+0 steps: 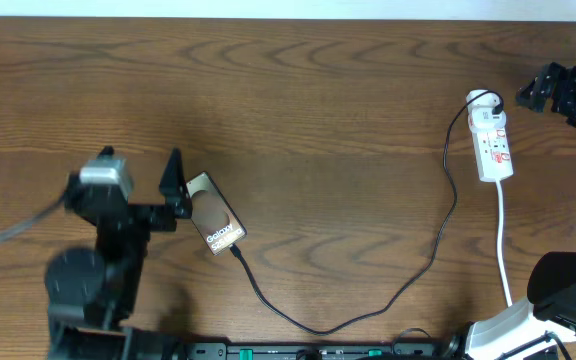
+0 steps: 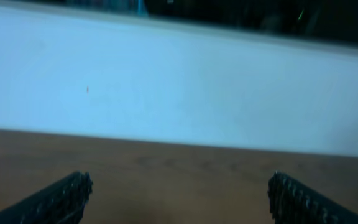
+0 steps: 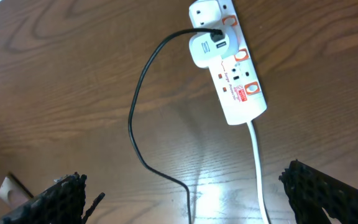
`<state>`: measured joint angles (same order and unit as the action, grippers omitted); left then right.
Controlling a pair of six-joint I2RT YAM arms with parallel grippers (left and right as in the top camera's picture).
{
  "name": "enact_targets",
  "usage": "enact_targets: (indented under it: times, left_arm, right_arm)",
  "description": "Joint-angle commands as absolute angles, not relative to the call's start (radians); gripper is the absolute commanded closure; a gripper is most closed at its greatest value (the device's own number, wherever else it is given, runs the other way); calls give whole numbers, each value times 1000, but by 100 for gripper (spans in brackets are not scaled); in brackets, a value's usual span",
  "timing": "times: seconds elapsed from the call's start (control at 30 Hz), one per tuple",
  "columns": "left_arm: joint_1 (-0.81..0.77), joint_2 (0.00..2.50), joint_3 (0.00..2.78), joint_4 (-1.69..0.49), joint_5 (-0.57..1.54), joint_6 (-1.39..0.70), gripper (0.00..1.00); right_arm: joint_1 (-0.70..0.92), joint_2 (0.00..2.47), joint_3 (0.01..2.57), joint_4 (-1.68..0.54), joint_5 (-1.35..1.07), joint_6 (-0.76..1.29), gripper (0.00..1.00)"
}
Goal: Plug charger to phone and switch on socket
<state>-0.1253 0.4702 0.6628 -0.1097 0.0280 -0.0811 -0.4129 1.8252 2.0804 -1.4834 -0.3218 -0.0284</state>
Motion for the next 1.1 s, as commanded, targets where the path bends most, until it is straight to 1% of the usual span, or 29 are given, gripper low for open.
enact_targets:
  times: [0.0, 0.1, 0.17, 0.23, 0.3, 0.5, 0.8, 0.97, 1.07]
  left_arm:
    - [-94, 350, 487, 64, 81, -88, 7]
    - [-56, 266, 335, 273, 141, -88, 7]
    - [-30, 227, 255, 373, 174, -89, 7]
    - [3, 184, 181, 440, 204, -91, 7]
    - [29, 150, 136, 459, 224, -91, 7]
    - [89, 73, 64, 430, 233, -91, 7]
    - [124, 3, 48, 197, 231, -90, 7]
    - [129, 1, 2, 166, 233, -95, 7]
    - [131, 1, 4, 59, 223, -113, 7]
  right_arm:
    - [-411, 1819, 2086, -1485, -331, -15, 1]
    - [-411, 1819, 2086, -1485, -331, -15, 1]
    - [-411, 1819, 2086, -1485, -331, -15, 1]
    - [-411, 1819, 2086, -1485, -331, -15, 1]
    - [-411, 1819, 2086, -1485, -331, -15, 1]
    - [-411, 1819, 2086, -1485, -331, -15, 1]
    - [-411, 1819, 2086, -1485, -331, -15, 1]
    - [-411, 1819, 2086, -1485, -331, -15, 1]
    - [-411, 1818, 2086, -1485, -331, -15, 1]
